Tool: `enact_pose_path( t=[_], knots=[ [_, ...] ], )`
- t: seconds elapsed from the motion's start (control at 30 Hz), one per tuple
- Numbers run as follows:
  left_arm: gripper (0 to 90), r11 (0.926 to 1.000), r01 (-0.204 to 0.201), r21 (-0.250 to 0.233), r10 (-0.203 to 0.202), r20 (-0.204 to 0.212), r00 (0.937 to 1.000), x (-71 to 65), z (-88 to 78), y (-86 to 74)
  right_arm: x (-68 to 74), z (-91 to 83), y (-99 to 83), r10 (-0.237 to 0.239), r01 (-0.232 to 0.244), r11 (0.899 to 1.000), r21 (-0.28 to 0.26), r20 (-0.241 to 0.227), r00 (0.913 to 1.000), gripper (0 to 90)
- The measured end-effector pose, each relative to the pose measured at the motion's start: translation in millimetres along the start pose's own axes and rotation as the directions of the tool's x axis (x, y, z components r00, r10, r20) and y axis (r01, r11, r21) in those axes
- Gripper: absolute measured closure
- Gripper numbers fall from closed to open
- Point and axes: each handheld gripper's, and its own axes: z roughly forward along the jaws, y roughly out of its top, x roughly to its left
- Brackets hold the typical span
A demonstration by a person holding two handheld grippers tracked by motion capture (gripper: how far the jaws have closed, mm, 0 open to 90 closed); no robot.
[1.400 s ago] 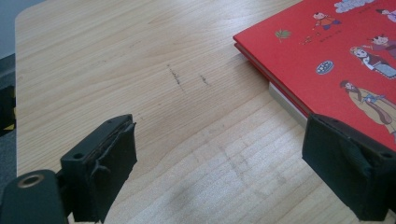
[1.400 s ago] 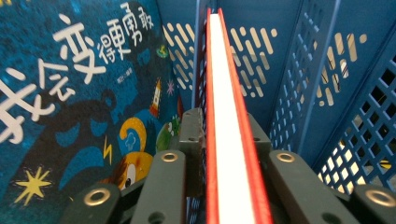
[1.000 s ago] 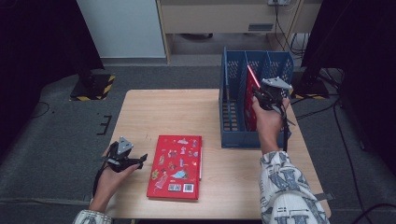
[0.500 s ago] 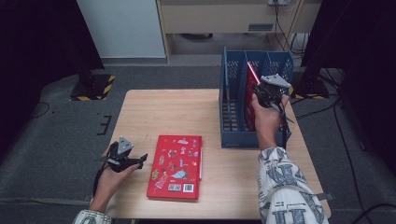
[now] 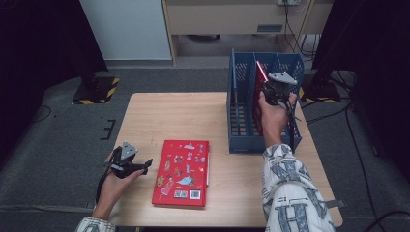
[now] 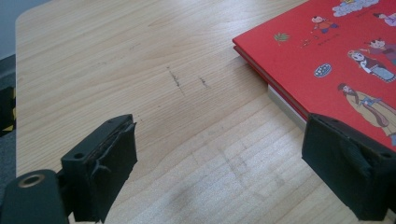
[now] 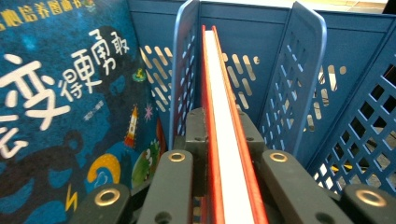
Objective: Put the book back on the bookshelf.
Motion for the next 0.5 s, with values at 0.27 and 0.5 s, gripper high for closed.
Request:
enact_pose_path(
  t=[0.27,0.5],
  knots=[
    [9.3,1.0000,0.003,-0.002,-0.003,-0.001,1.0000,0.5,-0.2,-0.1,-2.8,6.4,0.5,-0.019,0.019,1.000,0.005,0.024,0.9995,79.8],
    [9.2,1.0000,0.002,-0.002,-0.002,0.000,1.0000,0.3,-0.2,0.0,-3.4,8.3,-0.3,-0.023,0.023,1.000,0.003,0.036,0.9991,79.8]
  ],
)
